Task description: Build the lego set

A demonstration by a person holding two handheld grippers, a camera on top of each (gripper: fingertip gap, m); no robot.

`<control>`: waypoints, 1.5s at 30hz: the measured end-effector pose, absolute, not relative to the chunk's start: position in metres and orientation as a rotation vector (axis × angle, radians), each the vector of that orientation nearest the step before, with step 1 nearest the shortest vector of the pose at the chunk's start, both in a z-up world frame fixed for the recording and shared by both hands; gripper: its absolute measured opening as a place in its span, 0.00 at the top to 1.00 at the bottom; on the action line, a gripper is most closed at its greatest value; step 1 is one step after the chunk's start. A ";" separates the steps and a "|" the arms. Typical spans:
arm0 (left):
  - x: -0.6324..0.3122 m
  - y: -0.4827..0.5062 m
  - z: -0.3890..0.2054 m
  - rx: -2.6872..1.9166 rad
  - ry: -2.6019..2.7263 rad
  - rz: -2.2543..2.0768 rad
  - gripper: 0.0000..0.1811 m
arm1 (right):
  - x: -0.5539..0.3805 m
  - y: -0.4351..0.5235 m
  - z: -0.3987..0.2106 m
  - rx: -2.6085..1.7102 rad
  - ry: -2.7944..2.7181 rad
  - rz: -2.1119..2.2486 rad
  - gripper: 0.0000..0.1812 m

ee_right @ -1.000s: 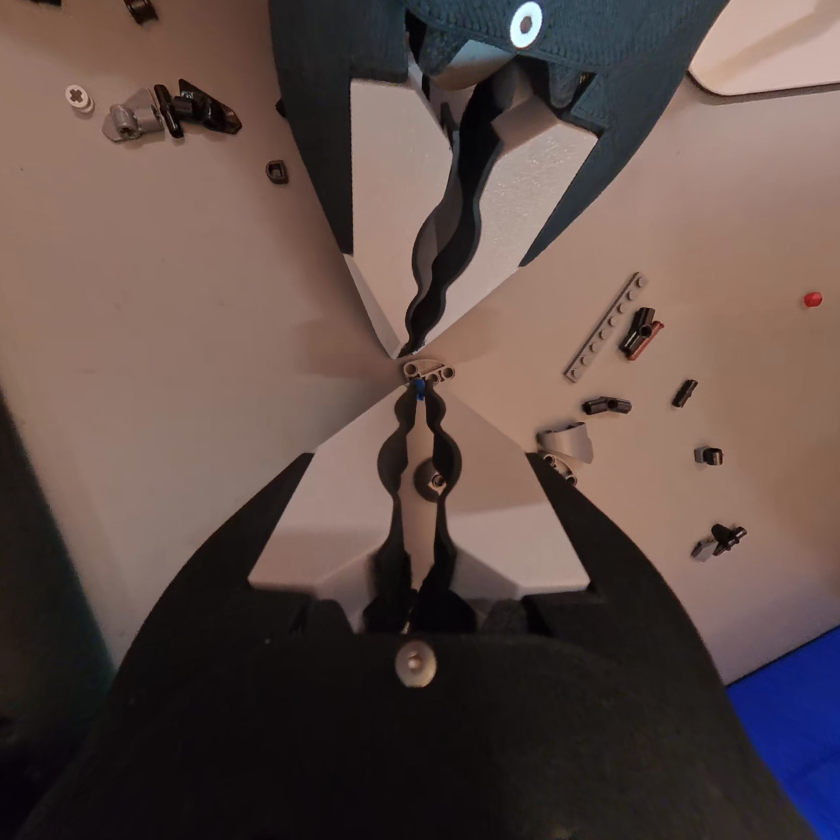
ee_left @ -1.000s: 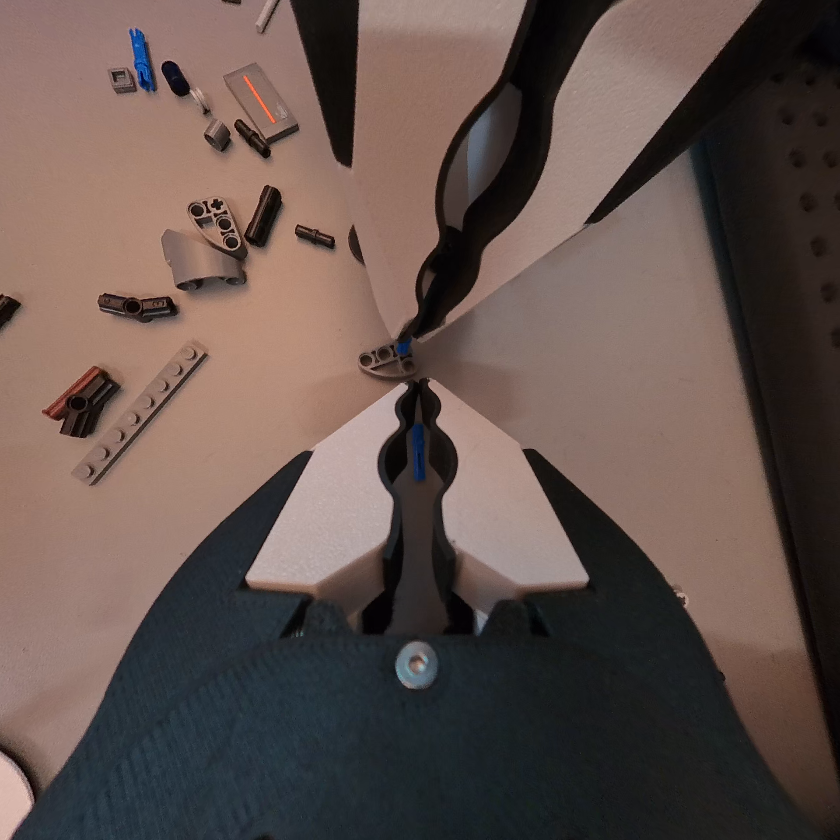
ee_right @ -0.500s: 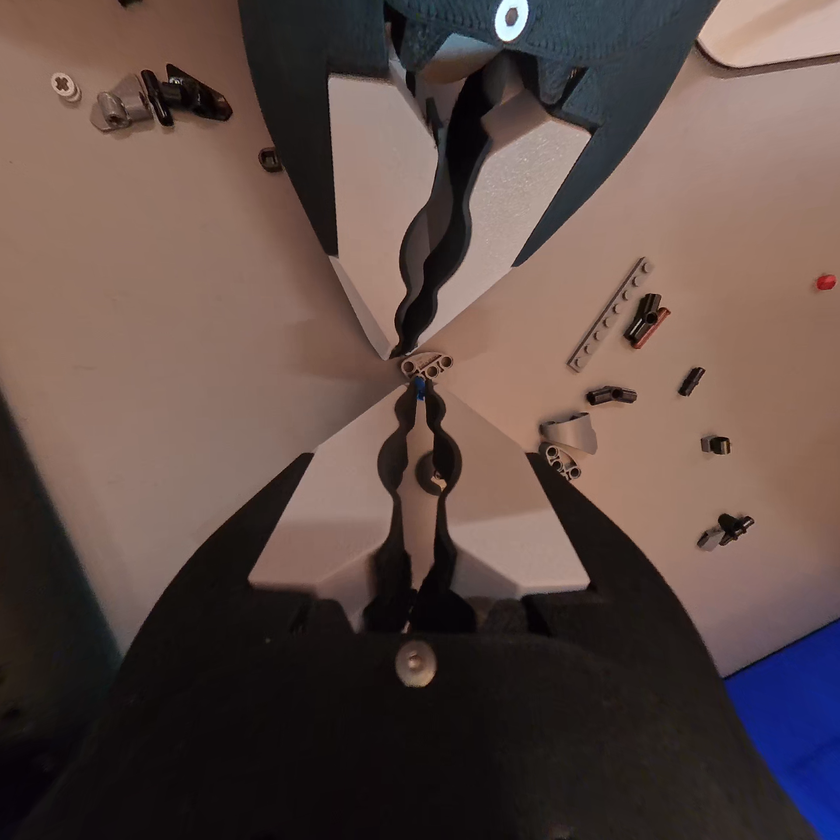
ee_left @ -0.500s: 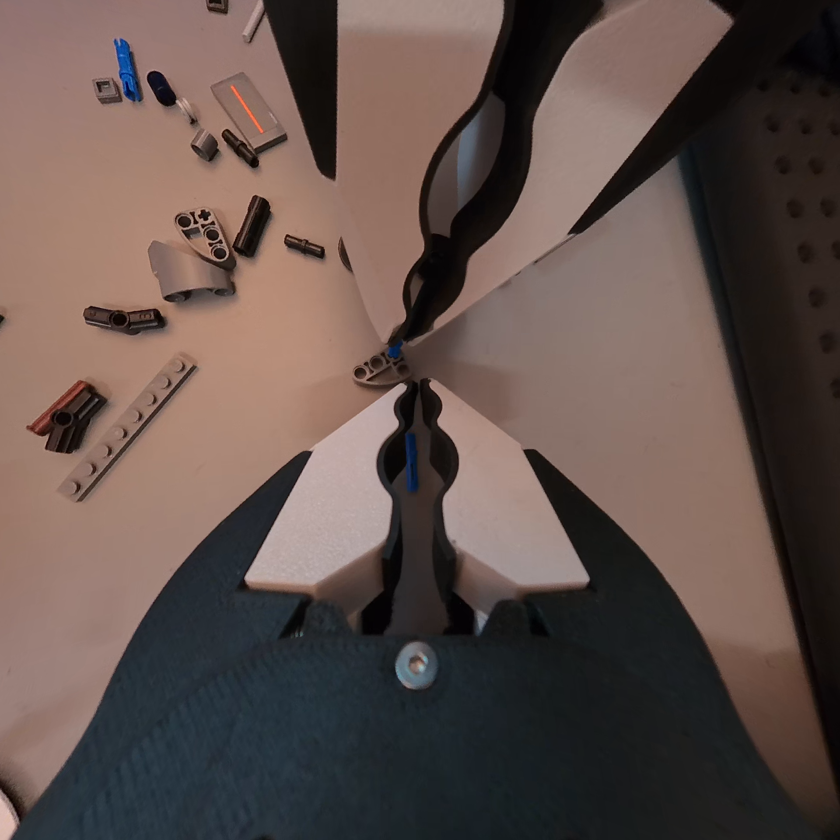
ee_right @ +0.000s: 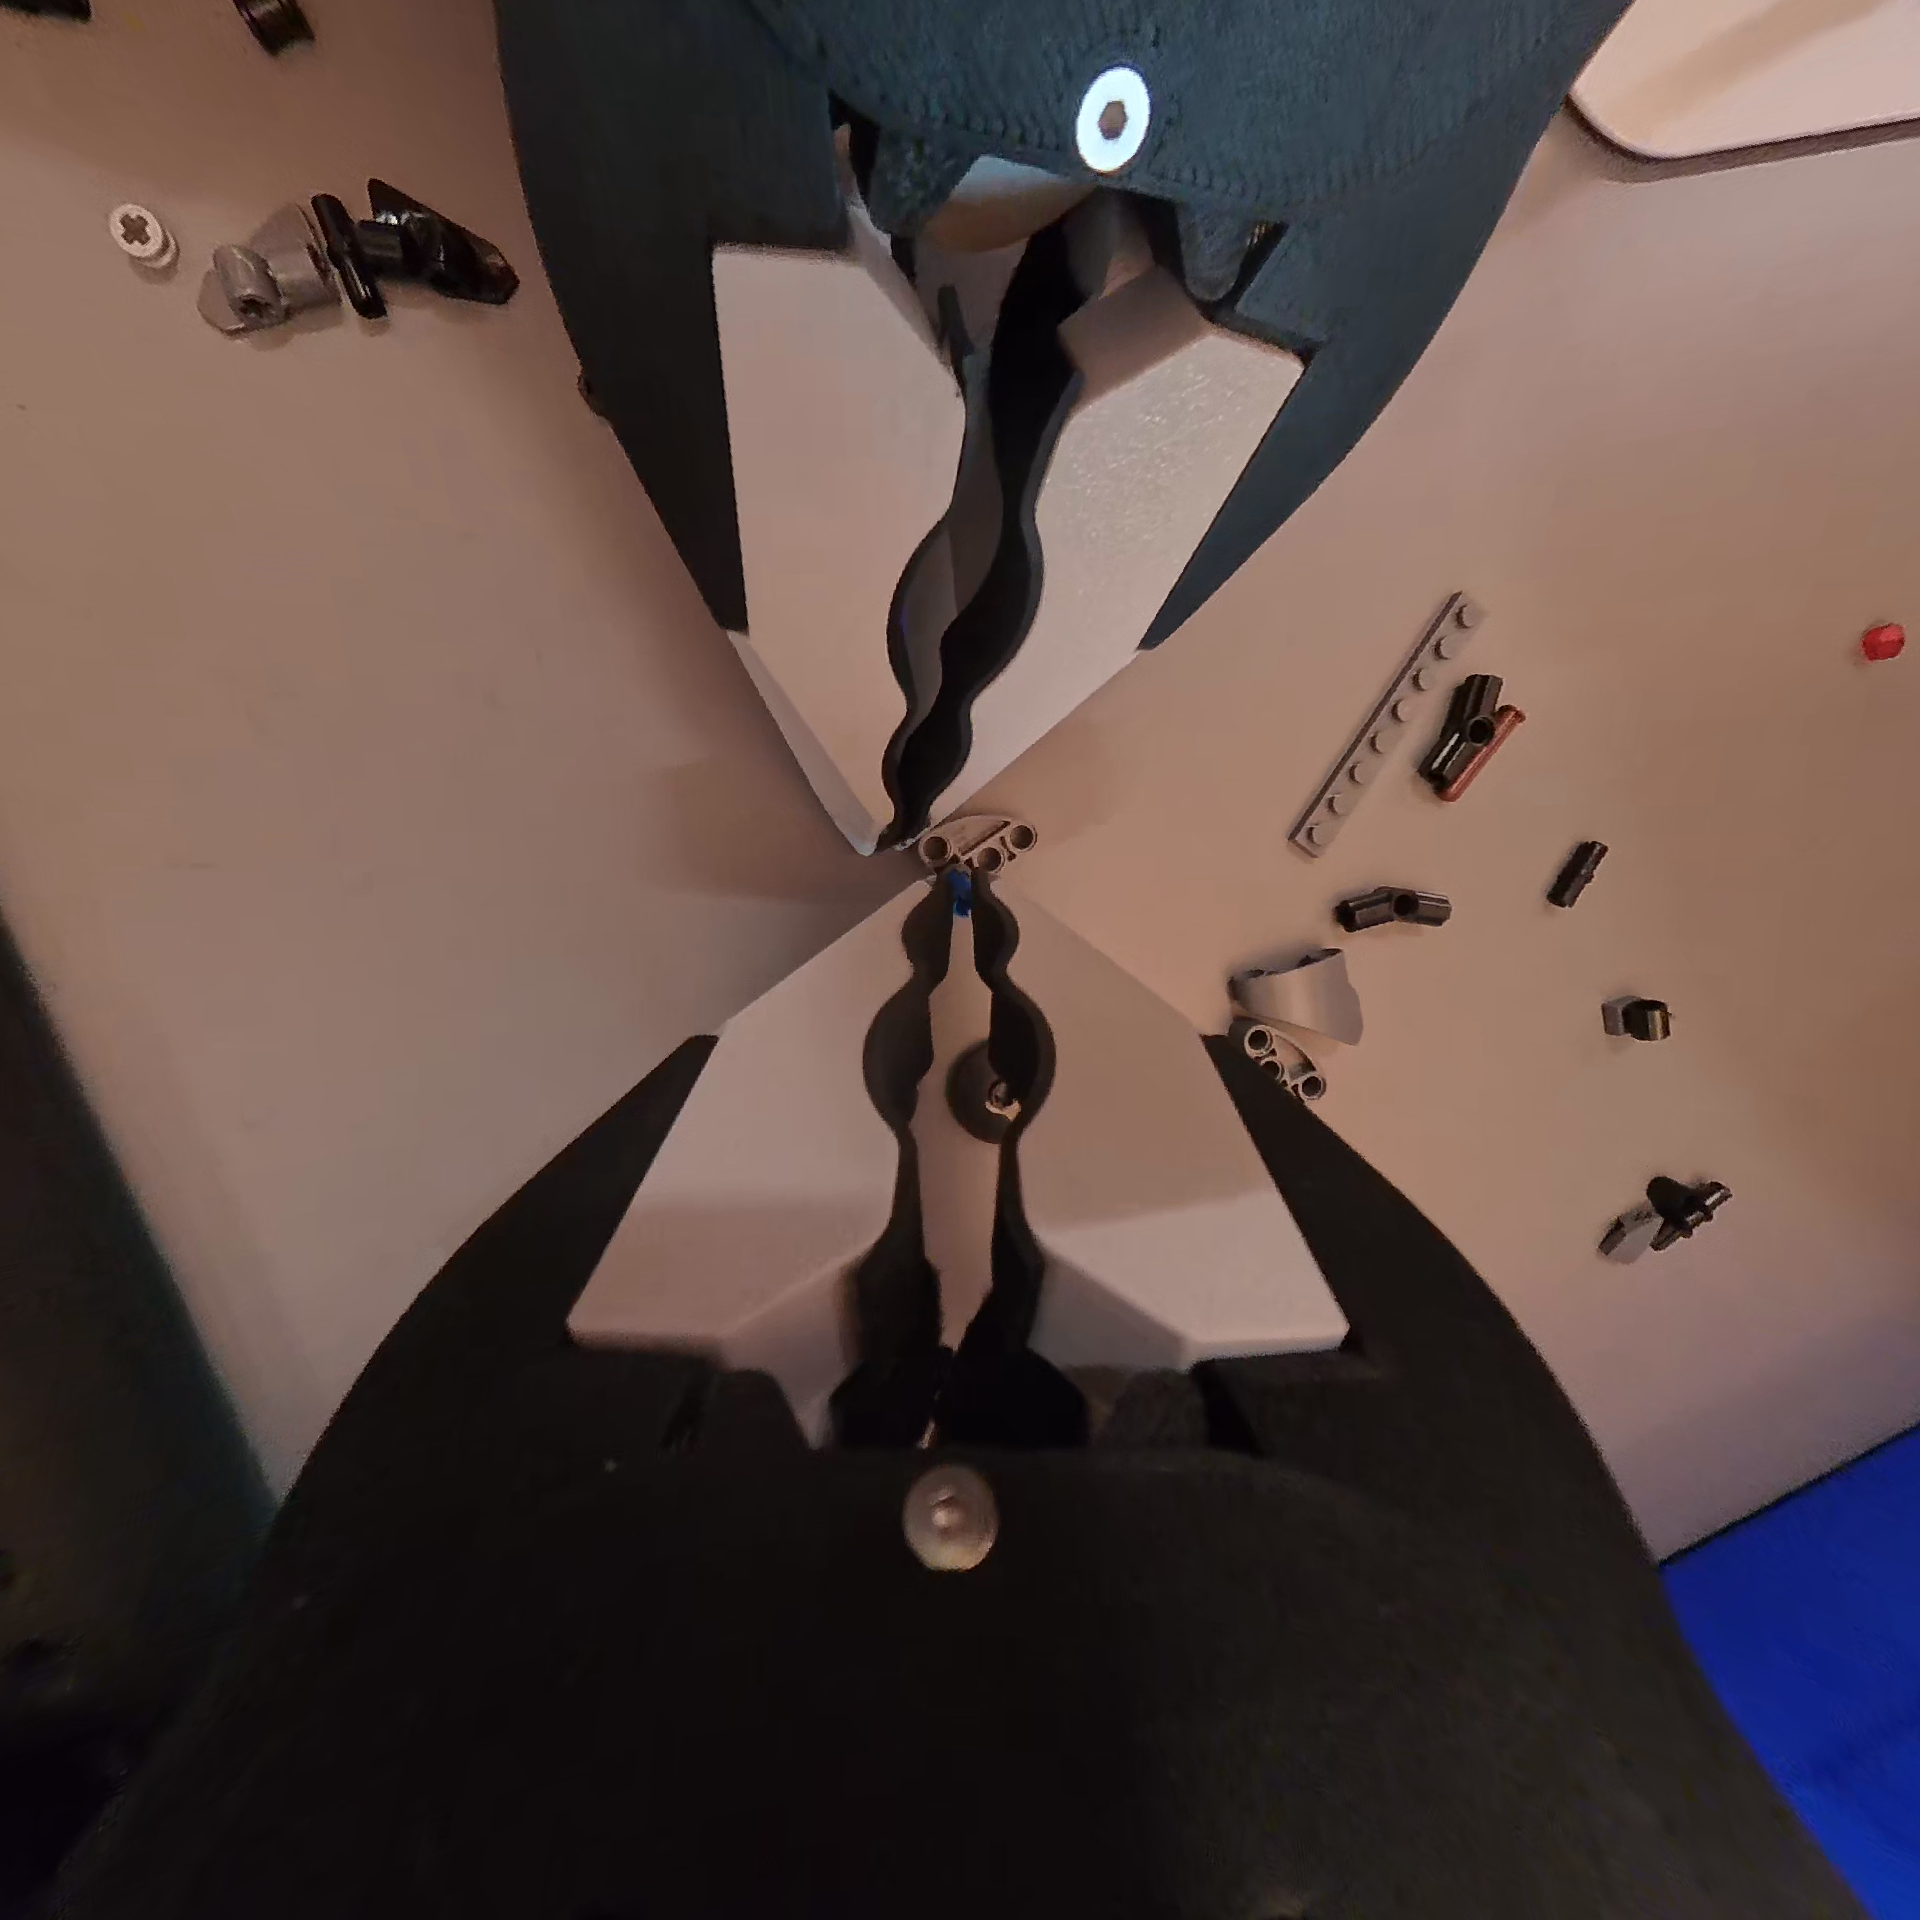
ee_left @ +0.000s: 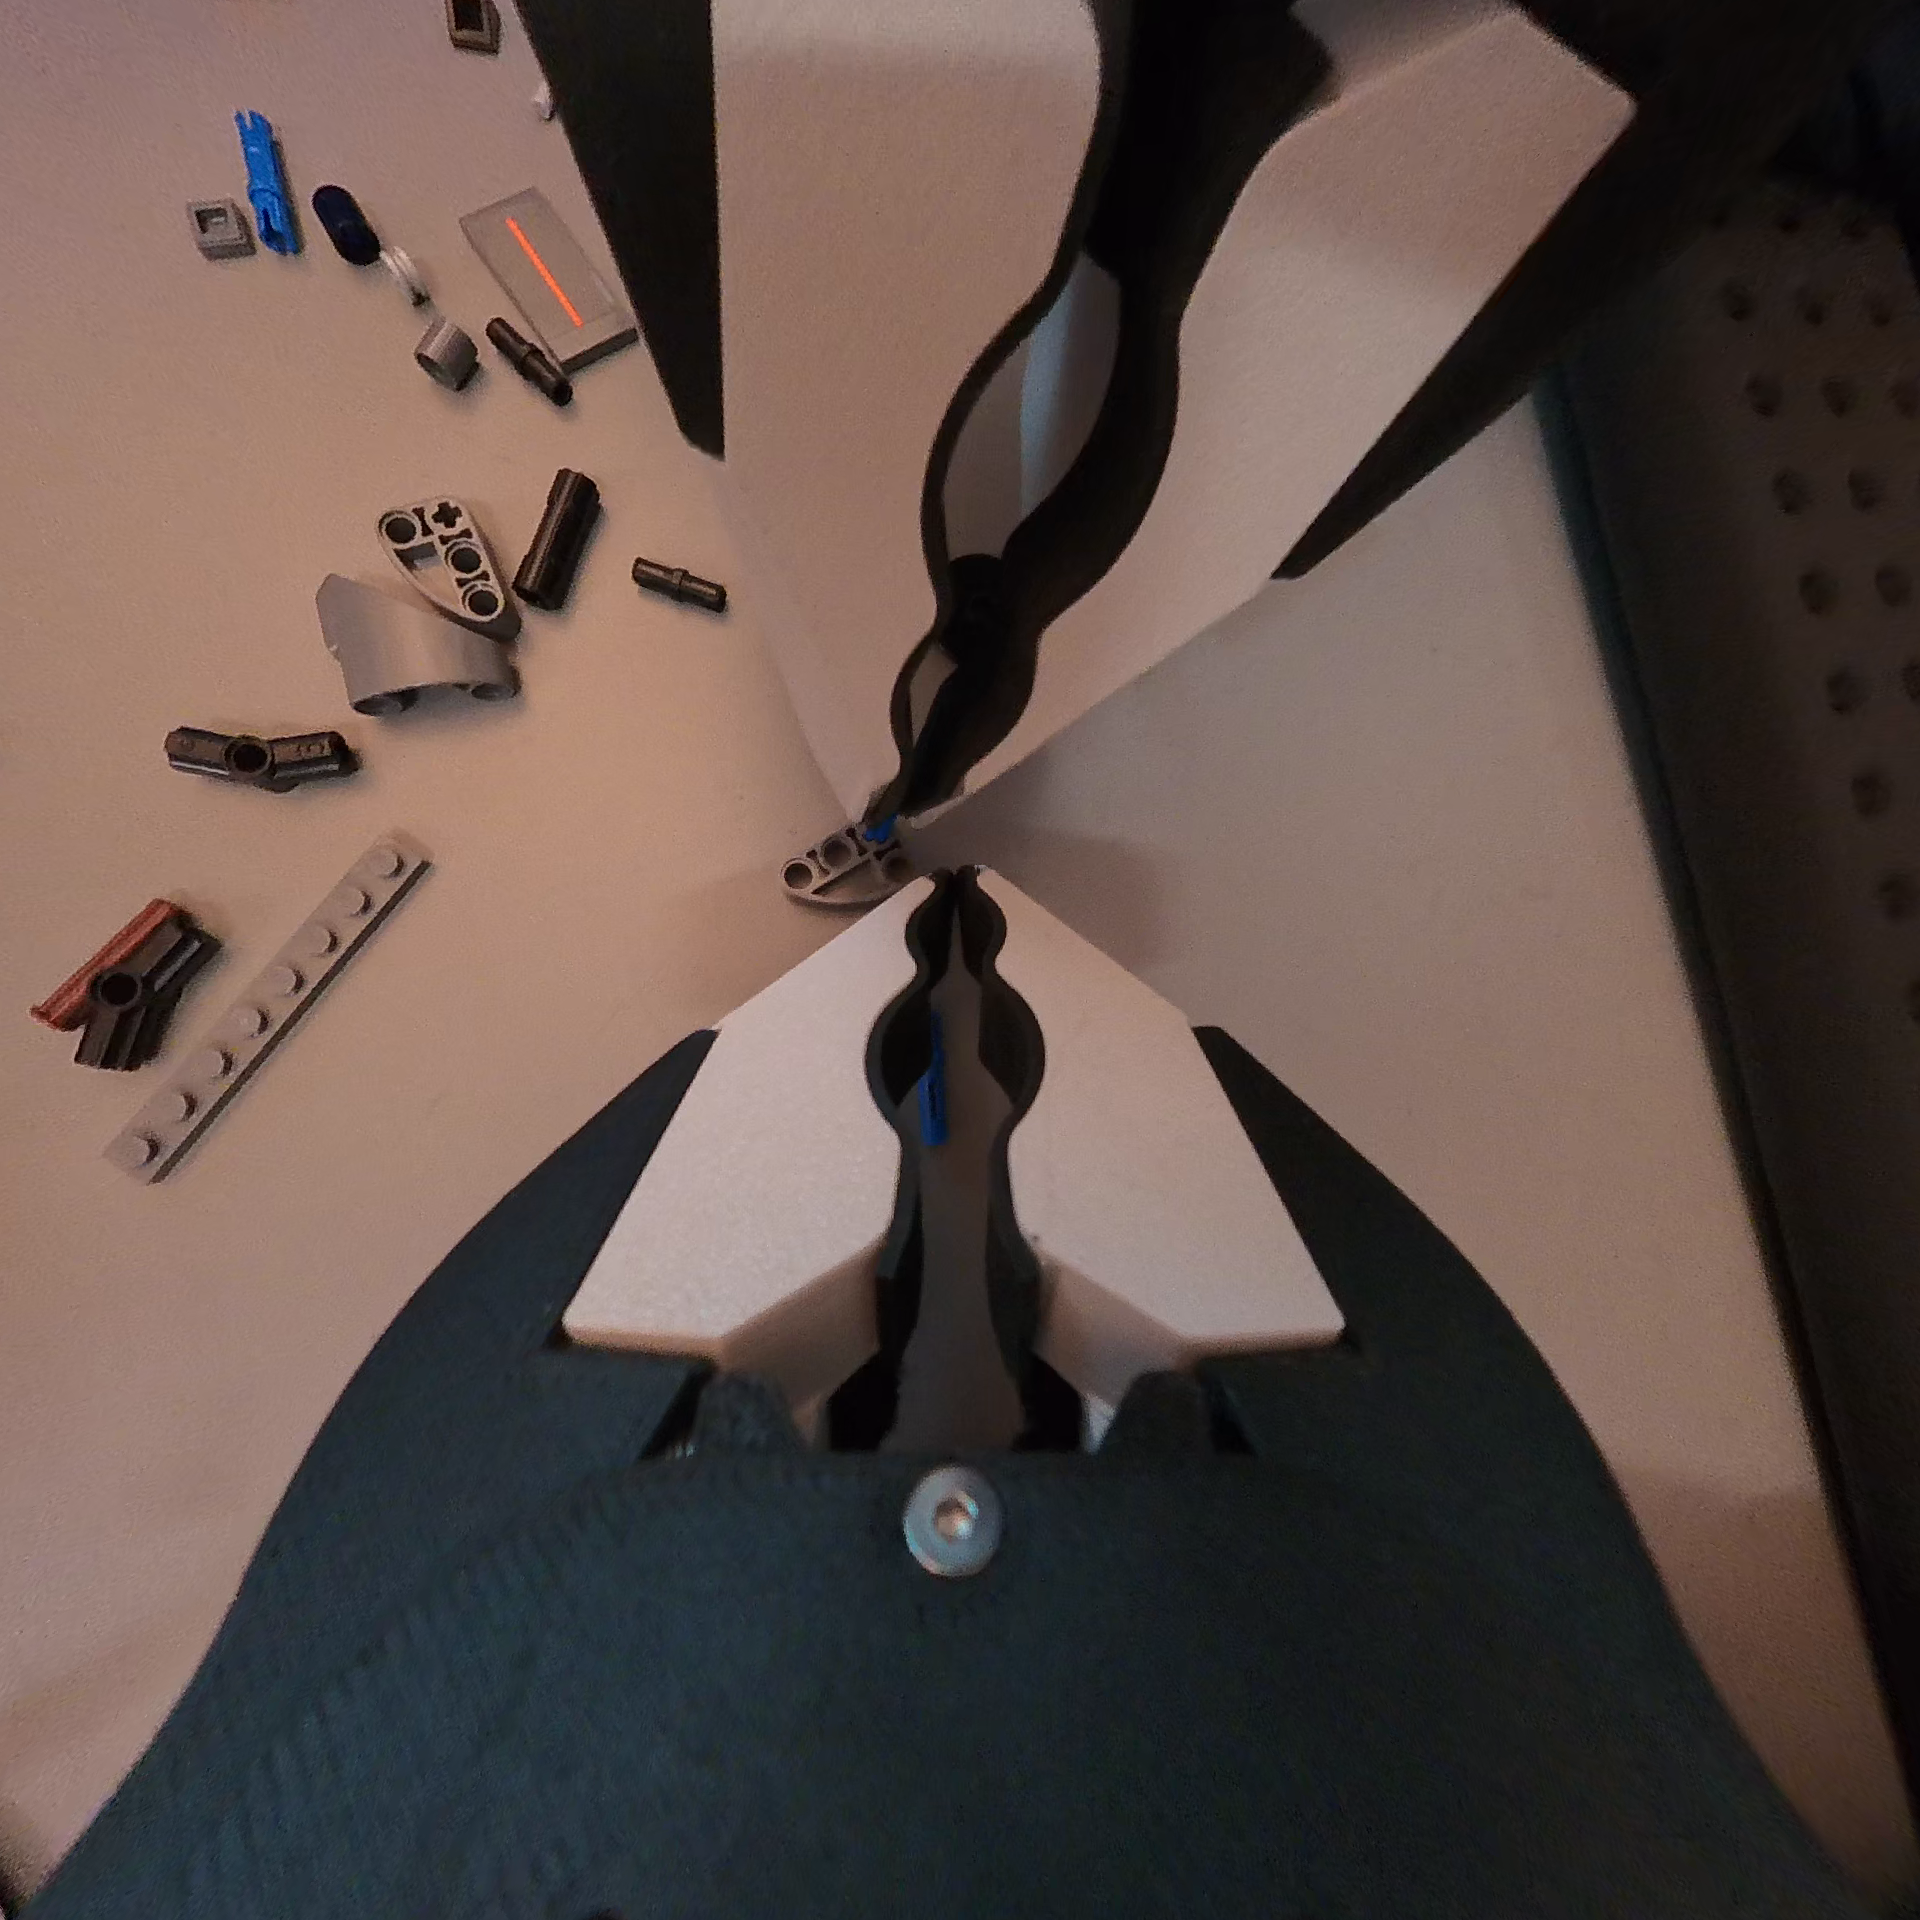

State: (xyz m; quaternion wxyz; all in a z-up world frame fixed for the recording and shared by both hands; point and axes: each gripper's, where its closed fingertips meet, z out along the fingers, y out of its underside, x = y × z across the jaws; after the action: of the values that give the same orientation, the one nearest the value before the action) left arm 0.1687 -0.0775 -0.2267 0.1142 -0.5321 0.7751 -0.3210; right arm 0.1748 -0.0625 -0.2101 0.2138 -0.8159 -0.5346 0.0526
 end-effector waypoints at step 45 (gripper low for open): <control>0.181 -0.055 -0.219 -1.468 2.147 -0.839 0.80 | 0.174 -0.064 -0.211 -2.289 -1.420 0.286 0.99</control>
State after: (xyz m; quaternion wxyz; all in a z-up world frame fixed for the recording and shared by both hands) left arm 0.1808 -0.0553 -0.2193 0.2031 -0.5259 0.7693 -0.3007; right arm 0.1739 -0.0643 -0.2114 0.2147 -0.8253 -0.5120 0.1031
